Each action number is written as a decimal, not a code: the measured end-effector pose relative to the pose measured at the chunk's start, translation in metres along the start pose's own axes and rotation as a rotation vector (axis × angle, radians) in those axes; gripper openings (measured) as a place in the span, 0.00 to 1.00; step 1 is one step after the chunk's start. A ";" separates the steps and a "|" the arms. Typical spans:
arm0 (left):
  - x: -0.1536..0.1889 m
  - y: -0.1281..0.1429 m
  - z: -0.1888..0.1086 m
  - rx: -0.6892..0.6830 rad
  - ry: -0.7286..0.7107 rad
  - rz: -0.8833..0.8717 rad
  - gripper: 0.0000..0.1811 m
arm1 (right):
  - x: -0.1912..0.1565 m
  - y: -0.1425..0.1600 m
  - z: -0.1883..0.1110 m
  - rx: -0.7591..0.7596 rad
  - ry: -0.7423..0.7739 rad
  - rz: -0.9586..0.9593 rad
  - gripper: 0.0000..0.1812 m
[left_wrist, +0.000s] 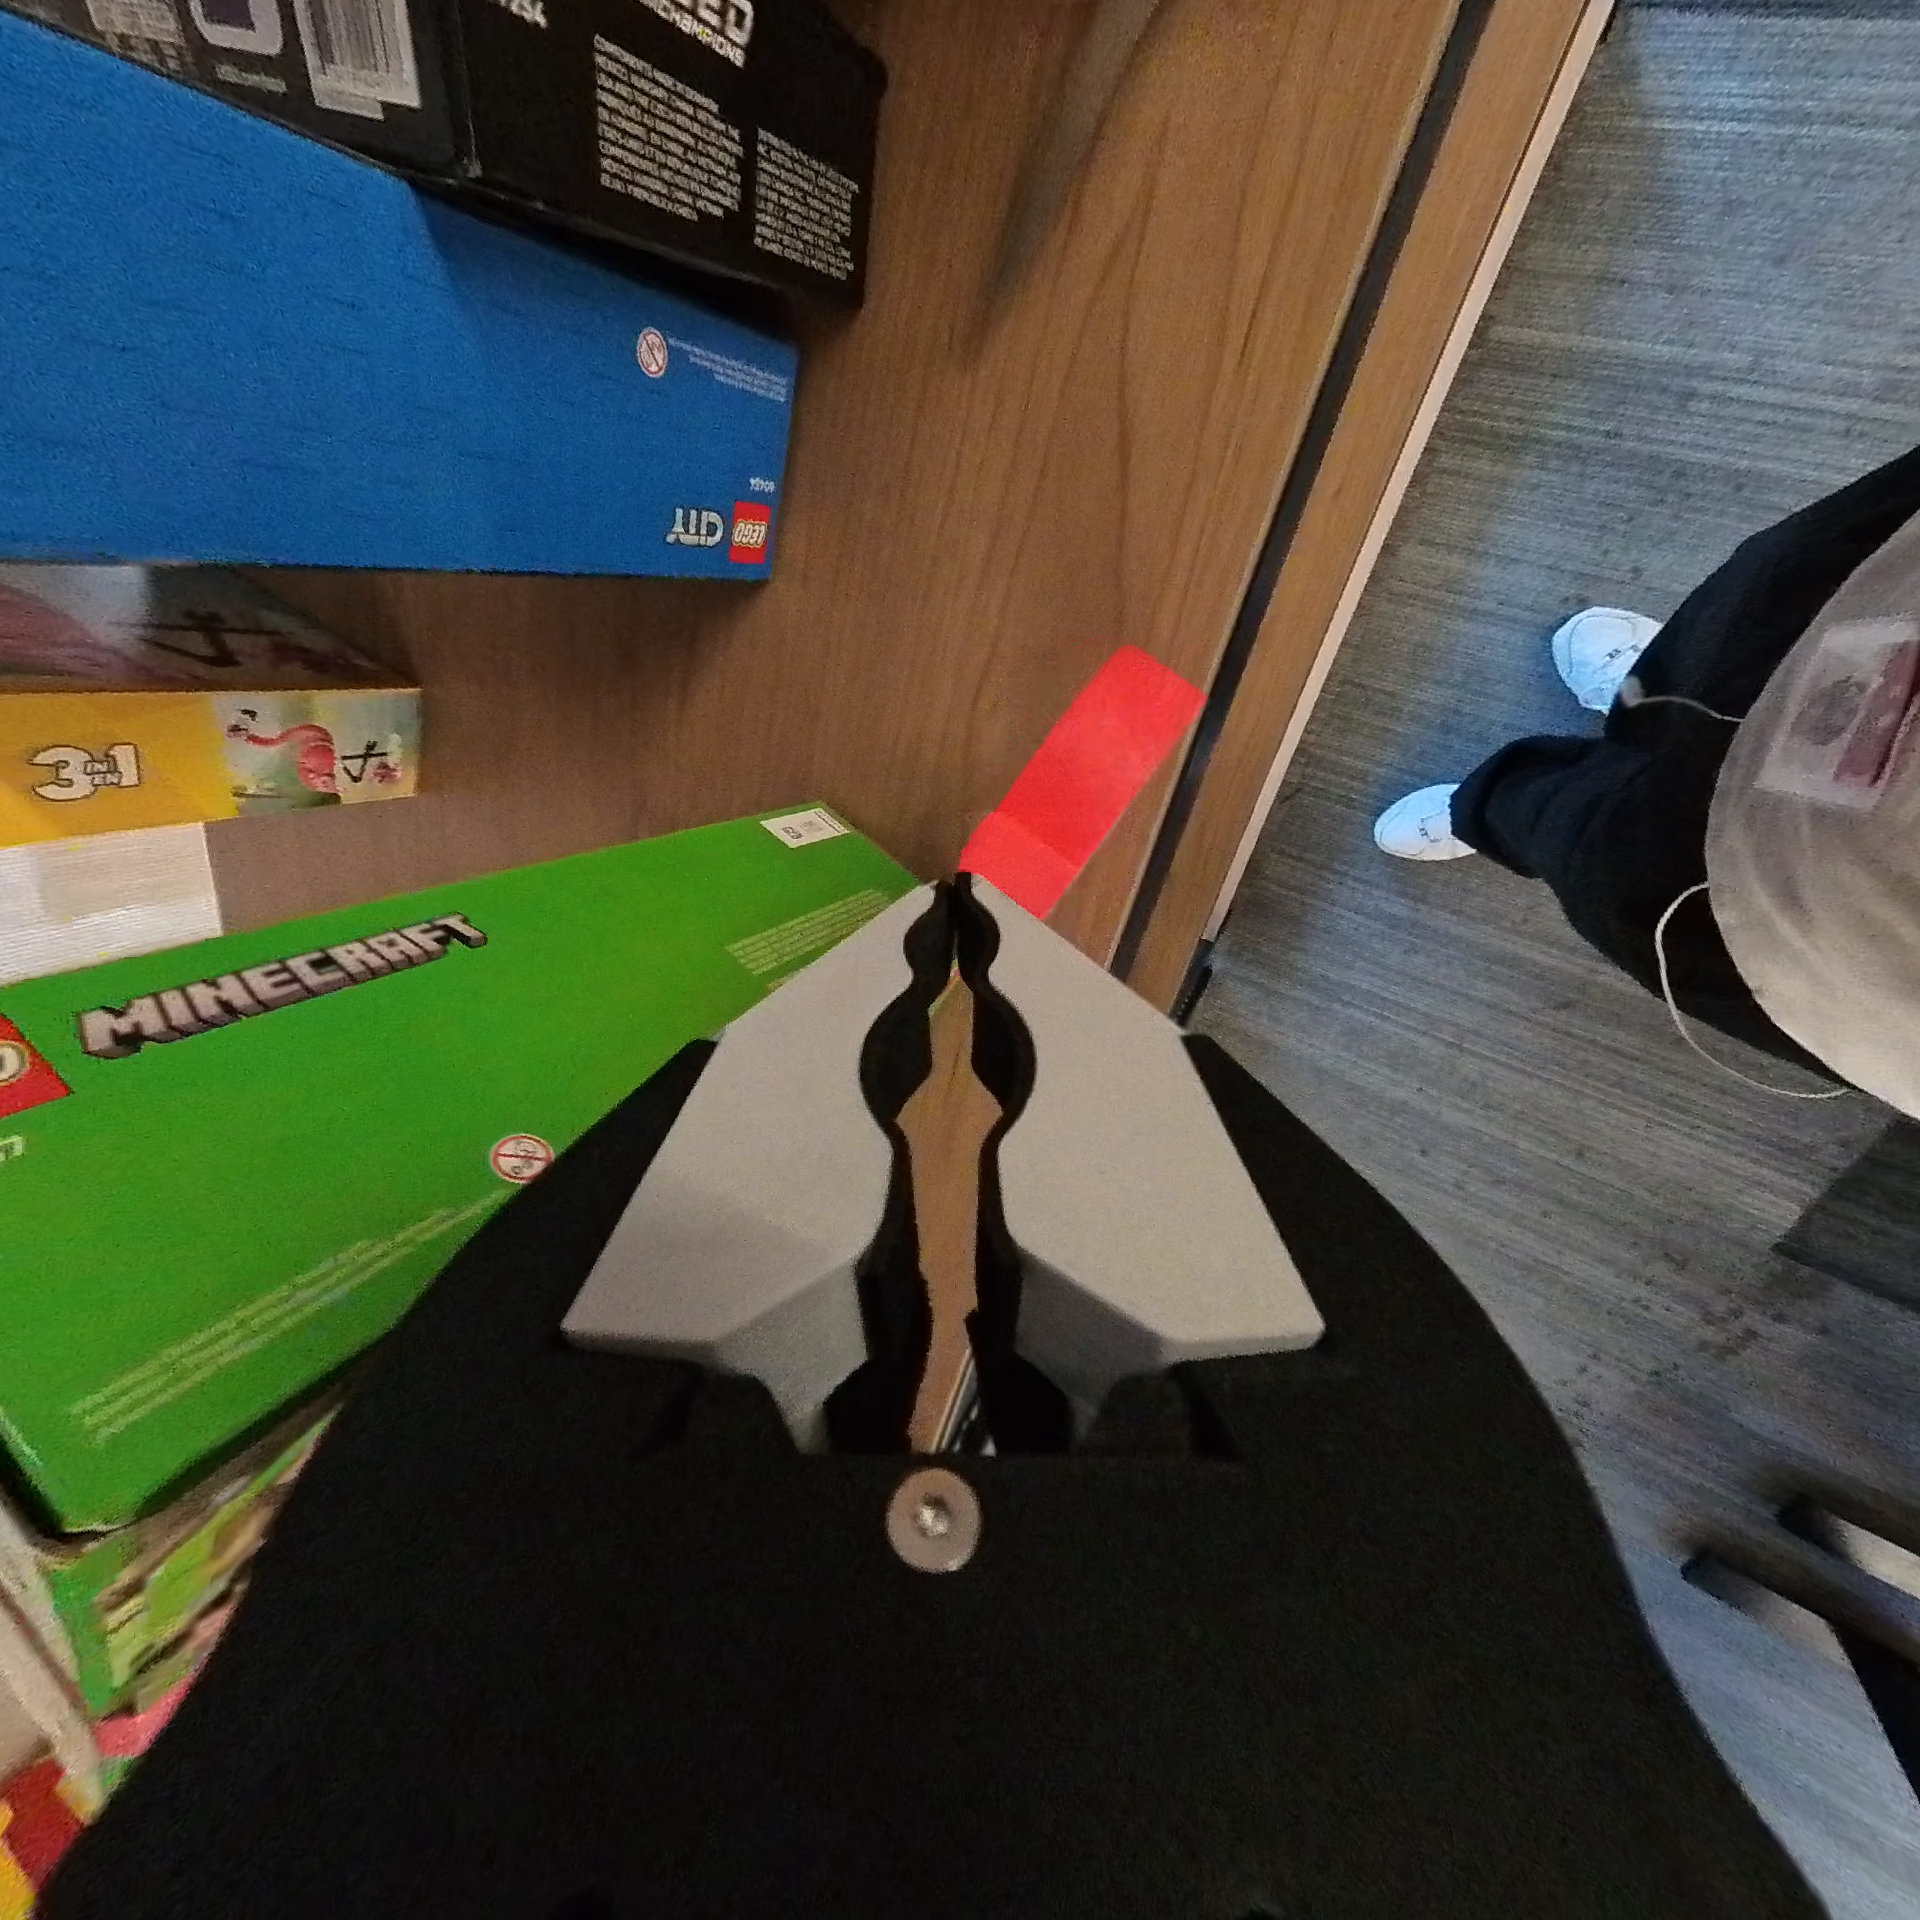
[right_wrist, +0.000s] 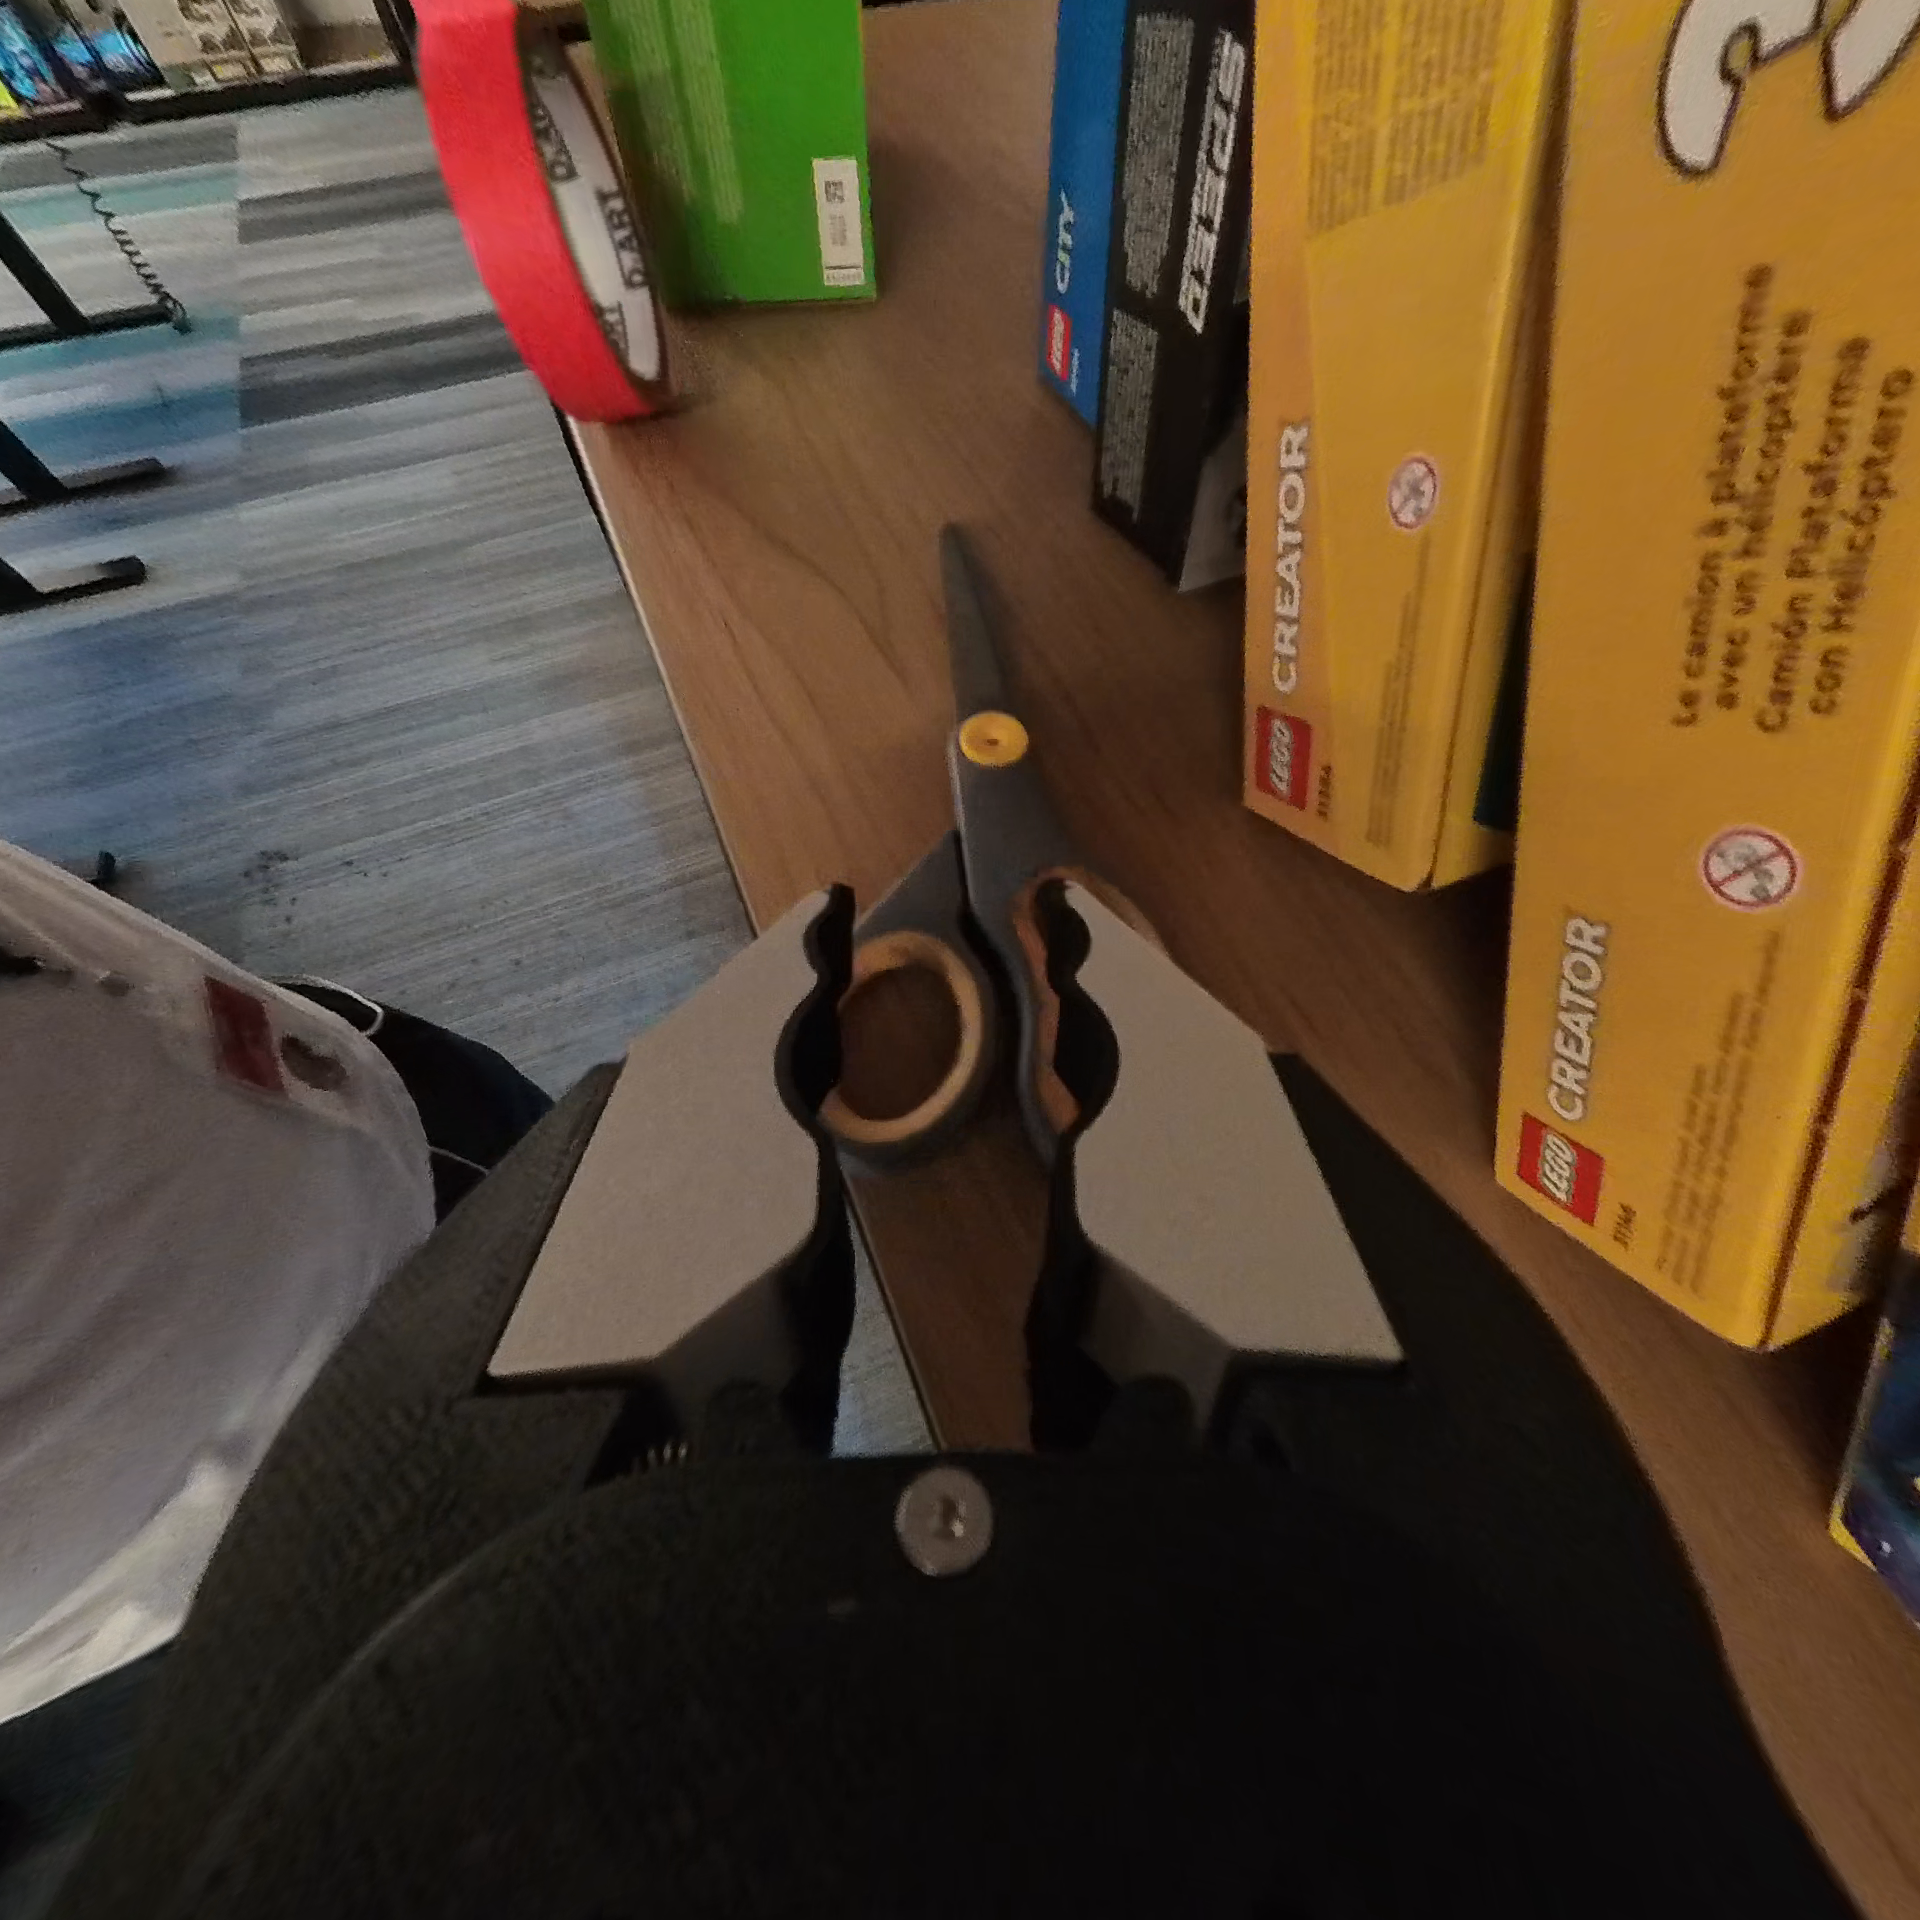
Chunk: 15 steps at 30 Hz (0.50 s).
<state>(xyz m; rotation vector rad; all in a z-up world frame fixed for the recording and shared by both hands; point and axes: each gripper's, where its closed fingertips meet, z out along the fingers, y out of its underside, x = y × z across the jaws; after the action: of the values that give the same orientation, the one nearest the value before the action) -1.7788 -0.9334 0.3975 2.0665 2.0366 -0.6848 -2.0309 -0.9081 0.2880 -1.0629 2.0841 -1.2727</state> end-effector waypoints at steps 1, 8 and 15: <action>-0.001 -0.001 0.000 -0.007 0.002 -0.001 0.00 | 0.003 0.004 0.000 -0.013 0.010 0.000 0.20; -0.004 -0.010 -0.002 -0.043 0.005 0.021 0.00 | 0.009 0.008 0.008 -0.081 0.024 0.011 0.18; -0.007 -0.015 -0.001 -0.078 -0.003 0.047 0.00 | 0.007 0.014 0.004 -0.236 0.046 -0.038 0.15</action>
<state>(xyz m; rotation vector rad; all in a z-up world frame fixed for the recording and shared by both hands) -1.7933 -0.9383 0.4040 2.0612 1.9739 -0.5902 -2.0371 -0.9125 0.2739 -1.1876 2.3026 -1.0971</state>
